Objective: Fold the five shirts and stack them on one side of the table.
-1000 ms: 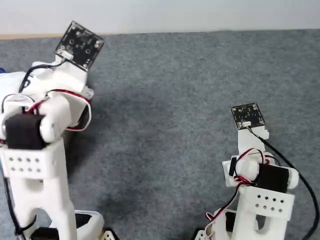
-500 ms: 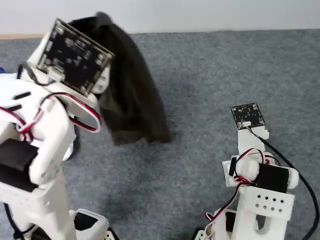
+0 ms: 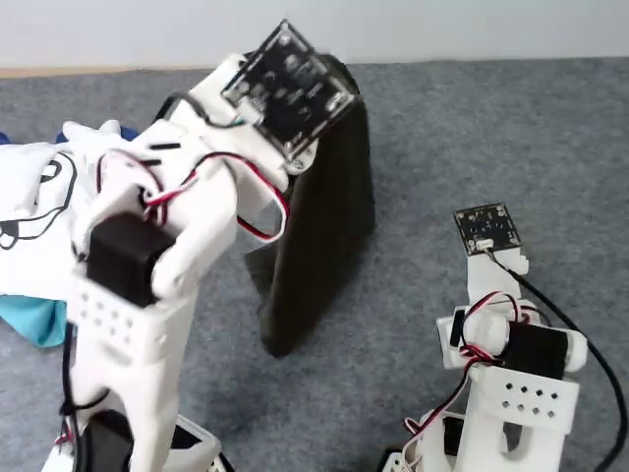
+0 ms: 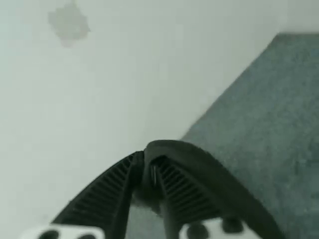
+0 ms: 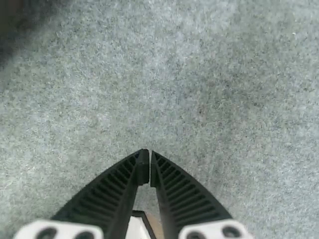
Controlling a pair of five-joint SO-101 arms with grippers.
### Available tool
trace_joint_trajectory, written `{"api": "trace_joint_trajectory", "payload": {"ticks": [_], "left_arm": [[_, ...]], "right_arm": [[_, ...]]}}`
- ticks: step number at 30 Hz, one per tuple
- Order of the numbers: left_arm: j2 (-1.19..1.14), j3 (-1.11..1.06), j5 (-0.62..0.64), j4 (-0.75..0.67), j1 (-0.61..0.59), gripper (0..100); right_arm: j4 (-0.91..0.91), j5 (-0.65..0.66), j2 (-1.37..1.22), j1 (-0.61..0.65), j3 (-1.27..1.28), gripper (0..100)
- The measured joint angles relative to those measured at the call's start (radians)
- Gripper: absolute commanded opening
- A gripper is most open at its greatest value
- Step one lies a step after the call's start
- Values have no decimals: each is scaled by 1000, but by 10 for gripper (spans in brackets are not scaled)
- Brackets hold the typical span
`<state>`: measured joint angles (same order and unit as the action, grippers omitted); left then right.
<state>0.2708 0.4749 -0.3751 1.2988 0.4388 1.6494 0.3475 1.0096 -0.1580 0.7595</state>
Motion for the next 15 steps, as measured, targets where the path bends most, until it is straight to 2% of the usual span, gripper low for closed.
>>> {"api": "trace_joint_trajectory", "payload": {"ticks": [8, 15], "left_arm": [[-109, -86, 0, 244, -172, 2], [-204, -250, 0, 299, -428, 2]], "right_arm": [[31, 0, 0, 0, 0, 10], [31, 0, 0, 0, 0, 10]]}}
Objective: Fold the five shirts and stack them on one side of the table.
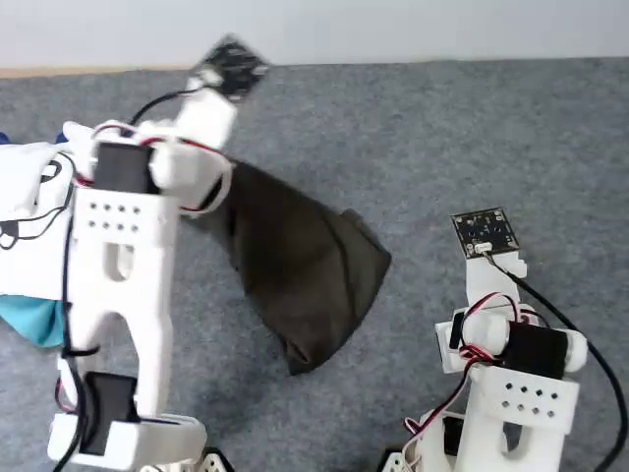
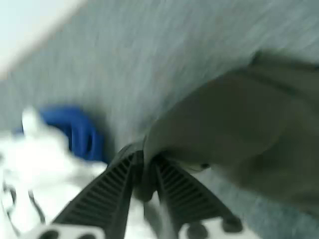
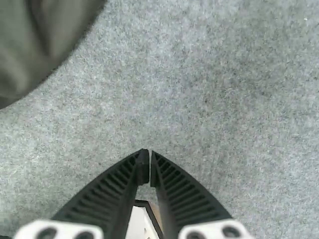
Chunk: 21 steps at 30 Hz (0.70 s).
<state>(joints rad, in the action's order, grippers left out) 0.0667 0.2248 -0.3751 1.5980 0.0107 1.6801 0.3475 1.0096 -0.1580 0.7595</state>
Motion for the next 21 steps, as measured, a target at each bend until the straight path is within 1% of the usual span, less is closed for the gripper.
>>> {"api": "trace_joint_trajectory", "payload": {"ticks": [2, 6, 10, 12, 15, 17, 21], "left_arm": [[-5, -54, -5, 2, -78, 2], [-5, -163, -117, 25, -193, 2], [-3, -255, -261, 107, -242, 2], [20, -313, -315, 117, -267, 2], [104, -422, -404, 126, -310, 2], [178, -508, -463, 126, -322, 2], [339, -690, -552, 126, -324, 2]], "right_arm": [[0, 0, 0, 0, 0, 10], [0, 3, 0, 0, 0, 10], [-9, 3, 0, 0, 0, 13], [-23, 3, 0, 0, 0, 14], [-32, 28, 0, 8, 0, 14], [-32, 35, 0, 44, -5, 13], [-9, 38, -98, 114, -121, 13]]}}
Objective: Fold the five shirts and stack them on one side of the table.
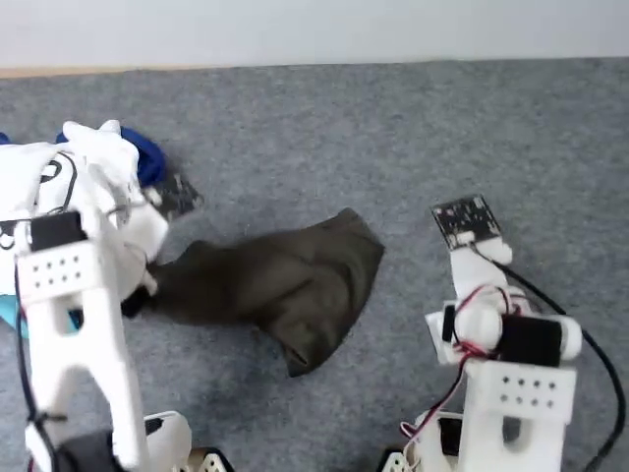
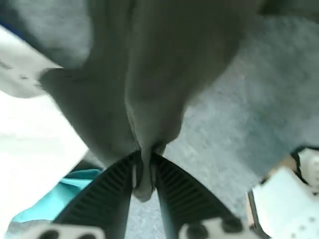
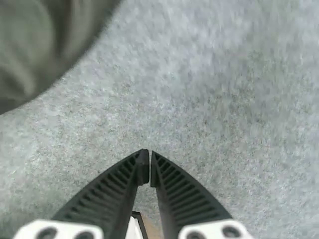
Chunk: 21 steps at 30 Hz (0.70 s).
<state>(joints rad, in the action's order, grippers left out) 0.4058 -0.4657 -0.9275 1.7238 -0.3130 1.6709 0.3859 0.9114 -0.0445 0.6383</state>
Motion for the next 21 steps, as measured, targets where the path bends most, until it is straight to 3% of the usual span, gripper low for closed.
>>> {"api": "trace_joint_trajectory", "payload": {"ticks": [12, 21], "left_arm": [[334, -384, -161, 0, -5, 2], [439, -425, -175, -25, -52, 3]], "right_arm": [[77, -97, -654, 172, -635, 10], [77, -112, -1066, 298, -1000, 10]]}}
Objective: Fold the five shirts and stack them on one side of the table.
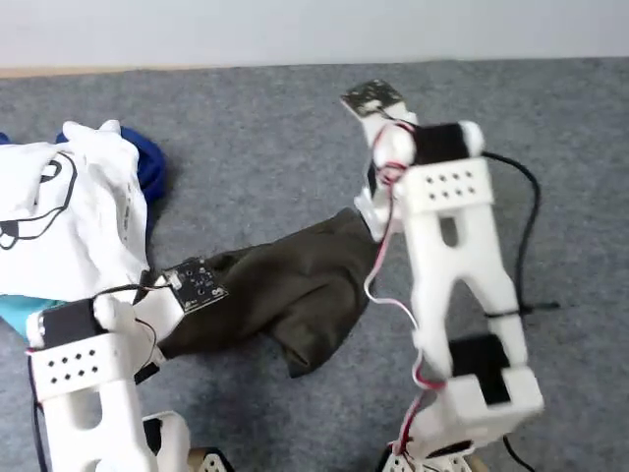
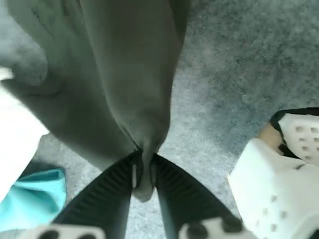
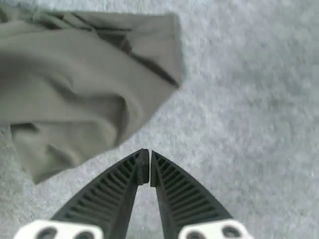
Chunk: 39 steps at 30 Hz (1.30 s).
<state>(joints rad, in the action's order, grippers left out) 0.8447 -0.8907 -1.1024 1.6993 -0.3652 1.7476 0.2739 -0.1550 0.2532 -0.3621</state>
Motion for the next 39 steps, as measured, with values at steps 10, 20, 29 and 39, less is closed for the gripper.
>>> {"api": "trace_joint_trajectory", "payload": {"ticks": [10, 20, 29, 39], "left_arm": [[3, -9, 71, -149, -107, 3], [9, -69, 104, -158, -107, 3], [9, -69, 104, -158, -107, 3], [9, -69, 104, -158, -107, 3]], "right_arm": [[2, -2, -334, 64, -265, 15], [2, -6, -589, 95, -525, 158], [2, -55, -741, 140, -677, 158], [2, -55, -825, 164, -692, 158]]}}
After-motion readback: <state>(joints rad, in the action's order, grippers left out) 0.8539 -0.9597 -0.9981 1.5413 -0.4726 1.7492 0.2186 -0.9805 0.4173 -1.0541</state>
